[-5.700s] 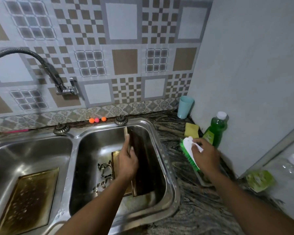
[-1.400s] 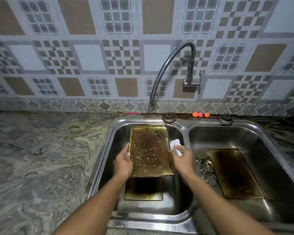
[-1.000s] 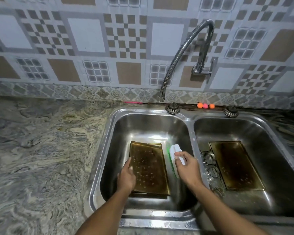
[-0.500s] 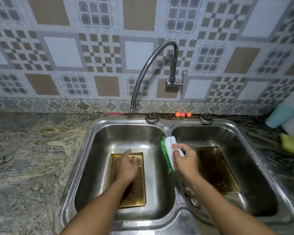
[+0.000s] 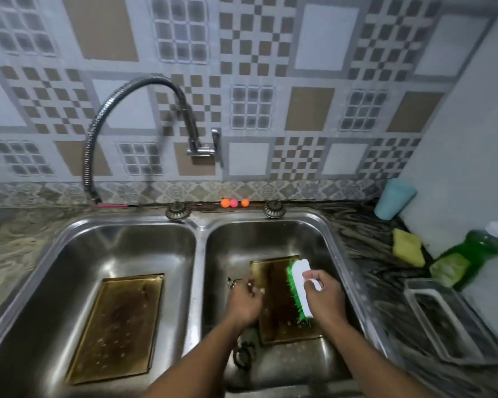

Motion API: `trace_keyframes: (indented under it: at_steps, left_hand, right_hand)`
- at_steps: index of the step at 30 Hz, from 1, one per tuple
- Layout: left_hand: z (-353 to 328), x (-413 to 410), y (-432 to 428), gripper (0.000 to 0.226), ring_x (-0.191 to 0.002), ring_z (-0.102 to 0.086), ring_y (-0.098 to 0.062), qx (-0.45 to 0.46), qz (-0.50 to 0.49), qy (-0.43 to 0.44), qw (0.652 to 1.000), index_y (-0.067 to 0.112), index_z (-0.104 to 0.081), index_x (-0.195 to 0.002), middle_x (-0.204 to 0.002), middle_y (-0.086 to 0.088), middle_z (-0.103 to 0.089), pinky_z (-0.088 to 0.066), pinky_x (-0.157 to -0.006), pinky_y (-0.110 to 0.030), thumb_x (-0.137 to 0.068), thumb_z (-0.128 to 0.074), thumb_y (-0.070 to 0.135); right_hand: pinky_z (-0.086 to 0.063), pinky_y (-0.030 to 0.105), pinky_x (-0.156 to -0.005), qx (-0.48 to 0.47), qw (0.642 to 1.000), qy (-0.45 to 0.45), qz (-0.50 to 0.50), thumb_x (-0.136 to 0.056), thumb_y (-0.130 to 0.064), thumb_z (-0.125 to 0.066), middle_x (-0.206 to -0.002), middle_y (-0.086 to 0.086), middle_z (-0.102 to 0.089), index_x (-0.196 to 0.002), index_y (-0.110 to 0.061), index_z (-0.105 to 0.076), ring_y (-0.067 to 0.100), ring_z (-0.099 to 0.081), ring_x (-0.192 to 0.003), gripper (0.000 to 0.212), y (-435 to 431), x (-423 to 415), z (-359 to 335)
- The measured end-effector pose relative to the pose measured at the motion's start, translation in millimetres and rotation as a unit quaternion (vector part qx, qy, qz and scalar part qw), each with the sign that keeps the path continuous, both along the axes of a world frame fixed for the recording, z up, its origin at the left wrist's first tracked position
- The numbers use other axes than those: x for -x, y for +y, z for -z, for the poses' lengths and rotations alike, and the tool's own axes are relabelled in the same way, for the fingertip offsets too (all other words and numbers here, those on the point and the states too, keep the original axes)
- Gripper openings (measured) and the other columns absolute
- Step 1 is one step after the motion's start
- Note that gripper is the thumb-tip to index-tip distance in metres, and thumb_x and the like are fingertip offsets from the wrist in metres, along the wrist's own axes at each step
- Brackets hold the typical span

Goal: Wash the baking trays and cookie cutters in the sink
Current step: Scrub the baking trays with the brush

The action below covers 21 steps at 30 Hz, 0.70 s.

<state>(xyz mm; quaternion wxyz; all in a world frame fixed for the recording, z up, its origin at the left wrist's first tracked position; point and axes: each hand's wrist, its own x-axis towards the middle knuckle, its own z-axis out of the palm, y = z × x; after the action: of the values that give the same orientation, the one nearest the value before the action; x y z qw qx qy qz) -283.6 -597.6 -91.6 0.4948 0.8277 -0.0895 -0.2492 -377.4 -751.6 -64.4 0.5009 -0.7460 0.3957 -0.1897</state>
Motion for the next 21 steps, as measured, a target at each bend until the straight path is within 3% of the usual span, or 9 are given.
trace_keyframes:
  at_steps: [3, 5, 9, 11, 14, 18, 19, 21]
  left_hand:
    - [25, 22, -22, 0.038, -0.101, -0.058, -0.011, -0.030, 0.028, 0.067, 0.997, 0.017, -0.052, -0.134, -0.129, -0.004, -0.063, -0.044, -0.059, -0.006, -0.098, -0.062, 0.018]
    - [39, 29, -28, 0.041, -0.101, -0.059, -0.011, -0.053, 0.029, 0.083, 0.995, 0.016, -0.052, -0.137, -0.132, -0.004, -0.062, -0.041, -0.058, -0.006, -0.097, -0.063, 0.019]
    - [61, 32, -38, 0.053, -0.113, -0.062, -0.019, -0.082, 0.019, 0.112, 0.990, 0.014, -0.051, -0.139, -0.134, -0.005, -0.062, -0.052, -0.093, -0.027, -0.090, -0.069, 0.023]
    - [72, 31, -40, 0.050, -0.108, -0.064, -0.017, -0.090, 0.019, 0.131, 0.987, 0.020, -0.058, -0.132, -0.127, -0.002, -0.066, -0.053, -0.099, -0.038, -0.085, -0.072, 0.026]
    - [76, 31, -46, 0.041, -0.107, -0.063, -0.017, -0.088, -0.005, 0.125, 0.988, 0.021, -0.060, -0.127, -0.124, -0.001, -0.068, -0.053, -0.098, -0.037, -0.087, -0.070, 0.023]
    - [76, 30, -50, 0.044, -0.099, -0.059, -0.014, -0.068, -0.061, 0.114, 0.989, 0.014, -0.057, -0.130, -0.116, 0.001, -0.064, -0.048, -0.076, -0.019, -0.089, -0.072, 0.017]
    - [78, 30, -50, 0.040, -0.097, -0.059, -0.014, -0.068, -0.070, 0.118, 0.988, 0.015, -0.058, -0.126, -0.111, 0.002, -0.062, -0.048, -0.074, -0.019, -0.089, -0.072, 0.017]
    - [81, 28, -49, 0.027, -0.099, -0.061, -0.018, -0.066, -0.095, 0.133, 0.984, 0.018, -0.062, -0.112, -0.107, 0.002, -0.062, -0.054, -0.085, -0.030, -0.088, -0.073, 0.013]
  right_hand:
    - [-0.055, 0.042, -0.096, -0.021, 0.999, 0.024, -0.008, -0.091, -0.005, -0.060, -0.110, -0.006, -0.069, -0.086, -0.029, -0.069, 0.019, -0.063, -0.108, 0.026, -22, 18, 23]
    - [-0.055, 0.042, -0.095, -0.030, 0.999, 0.032, -0.015, -0.091, -0.005, -0.060, -0.111, -0.004, -0.068, -0.087, -0.029, -0.069, 0.020, -0.062, -0.108, 0.026, -32, 24, 34]
    - [-0.056, 0.041, -0.092, -0.042, 0.998, 0.032, -0.024, -0.091, -0.001, -0.060, -0.107, -0.002, -0.068, -0.086, -0.025, -0.069, 0.022, -0.063, -0.105, 0.026, -43, 24, 46]
    - [-0.056, 0.039, -0.091, -0.042, 0.998, 0.038, -0.029, -0.091, -0.002, -0.060, -0.108, -0.002, -0.066, -0.087, -0.025, -0.069, 0.020, -0.062, -0.103, 0.025, -48, 23, 48]
    - [-0.058, 0.039, -0.087, -0.029, 0.997, 0.052, -0.042, -0.092, -0.006, -0.060, -0.107, -0.004, -0.064, -0.090, -0.026, -0.069, 0.019, -0.060, -0.100, 0.023, -54, 24, 49]
    - [-0.058, 0.036, -0.085, -0.036, 0.997, 0.056, -0.048, -0.093, -0.006, -0.061, -0.111, -0.002, -0.064, -0.092, -0.026, -0.069, 0.020, -0.060, -0.102, 0.022, -59, 23, 50]
    - [-0.059, 0.036, -0.084, -0.036, 0.996, 0.058, -0.049, -0.093, -0.006, -0.061, -0.114, 0.000, -0.065, -0.093, -0.026, -0.069, 0.021, -0.061, -0.103, 0.021, -60, 22, 51]
    - [-0.059, 0.036, -0.084, -0.036, 0.996, 0.064, -0.049, -0.094, -0.007, -0.061, -0.118, 0.002, -0.066, -0.094, -0.025, -0.070, 0.024, -0.062, -0.106, 0.021, -60, 22, 53]
